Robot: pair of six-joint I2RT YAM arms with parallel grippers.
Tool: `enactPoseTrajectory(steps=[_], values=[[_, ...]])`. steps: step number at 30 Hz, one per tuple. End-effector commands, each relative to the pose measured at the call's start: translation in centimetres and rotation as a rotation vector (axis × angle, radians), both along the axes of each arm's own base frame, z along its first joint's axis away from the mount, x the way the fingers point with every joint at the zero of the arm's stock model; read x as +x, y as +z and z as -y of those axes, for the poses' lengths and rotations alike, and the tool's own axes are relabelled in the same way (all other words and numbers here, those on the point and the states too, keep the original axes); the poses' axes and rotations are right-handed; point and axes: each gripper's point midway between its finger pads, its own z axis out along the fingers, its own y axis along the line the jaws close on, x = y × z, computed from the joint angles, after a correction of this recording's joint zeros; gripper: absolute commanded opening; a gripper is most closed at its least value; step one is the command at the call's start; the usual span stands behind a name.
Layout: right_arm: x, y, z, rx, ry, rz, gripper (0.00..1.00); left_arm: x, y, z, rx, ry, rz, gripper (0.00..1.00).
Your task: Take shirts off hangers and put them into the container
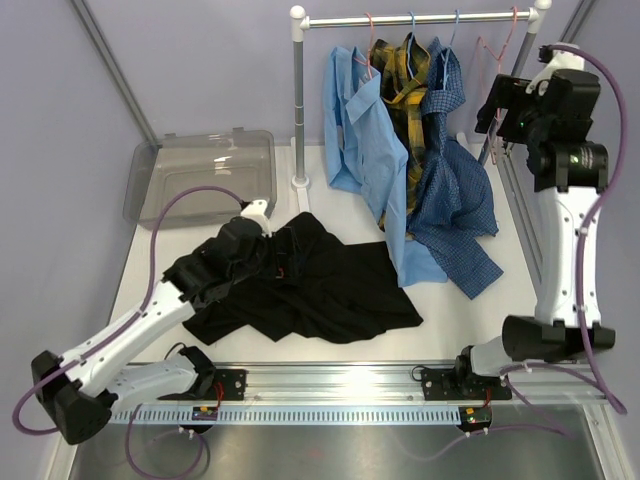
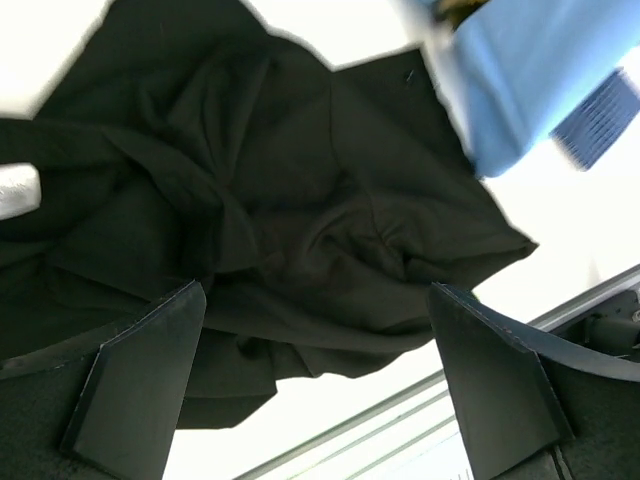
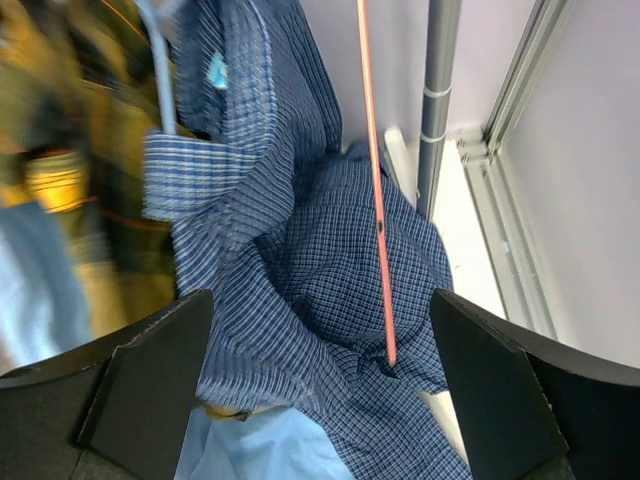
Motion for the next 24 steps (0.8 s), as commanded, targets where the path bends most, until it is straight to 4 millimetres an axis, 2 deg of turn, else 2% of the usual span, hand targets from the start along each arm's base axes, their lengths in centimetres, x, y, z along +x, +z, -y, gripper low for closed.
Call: enactPoseTrajectory(steps=[1, 2, 3, 4, 7, 8, 9, 10, 12, 15, 17, 19, 21, 24], values=[[-4.8, 5.1, -1.0, 0.015, 0.035, 0.168, 0.99, -0.3, -3.0, 1.9, -0.002, -0.014, -0.121, 0.99], [-5.4, 5.9, -1.2, 0.018, 0.039, 0.214, 0.99, -0.3, -3.8, 1.9, 0.017, -0.002, -0.143, 0.99], [-7.7, 7.5, -1.4, 0.025, 0.041, 0.275, 1.0, -0.3, -4.6, 2.2, 0.032, 0.003, -0.168, 0.99], [-7.9, 6.3, -1.6, 0.039, 0.046, 0.262, 0.99, -0.1, -6.1, 2.7, 0.059, 0.017, -0.218, 0.99], [-10.4, 6.3, -2.2, 0.072, 0.059, 0.322, 1.0, -0.1, -8.0, 3.7, 0.099, 0.041, -0.272, 0.99], [-10.9, 6.3, -2.5, 0.081, 0.068, 0.339, 1.0, 0.2, -9.2, 3.7, 0.141, 0.067, -0.28, 0.99], [-12.2, 6.8, -2.7, 0.089, 0.074, 0.37, 0.99, -0.1, -9.5, 4.3, 0.158, 0.06, -0.278, 0.99], [-12.2, 5.6, -2.9, 0.109, 0.079, 0.352, 1.0, 0.0, -9.8, 4.7, 0.164, 0.073, -0.282, 0.99], [-13.1, 5.0, -3.4, 0.124, 0.094, 0.363, 0.99, 0.0, -10.6, 5.5, 0.182, 0.108, -0.286, 0.99], [-14.0, 4.1, -4.2, 0.128, 0.12, 0.362, 0.99, -0.9, -12.2, 5.4, 0.187, 0.185, -0.323, 0.99], [-14.4, 3.7, -4.7, 0.12, 0.138, 0.363, 0.99, -0.9, -13.0, 4.7, 0.214, 0.239, -0.3, 0.99], [-15.1, 3.2, -5.3, 0.11, 0.16, 0.365, 1.0, -1.5, -15.2, 3.2, 0.259, 0.297, -0.329, 0.99], [-15.7, 2.6, -6.1, 0.09, 0.201, 0.366, 0.99, -1.1, -16.6, 1.0, 0.309, 0.388, -0.315, 0.99], [-16.6, 2.1, -7.2, 0.066, 0.256, 0.376, 0.99, -0.5, -17.5, -1.3, 0.337, 0.477, -0.306, 0.99]])
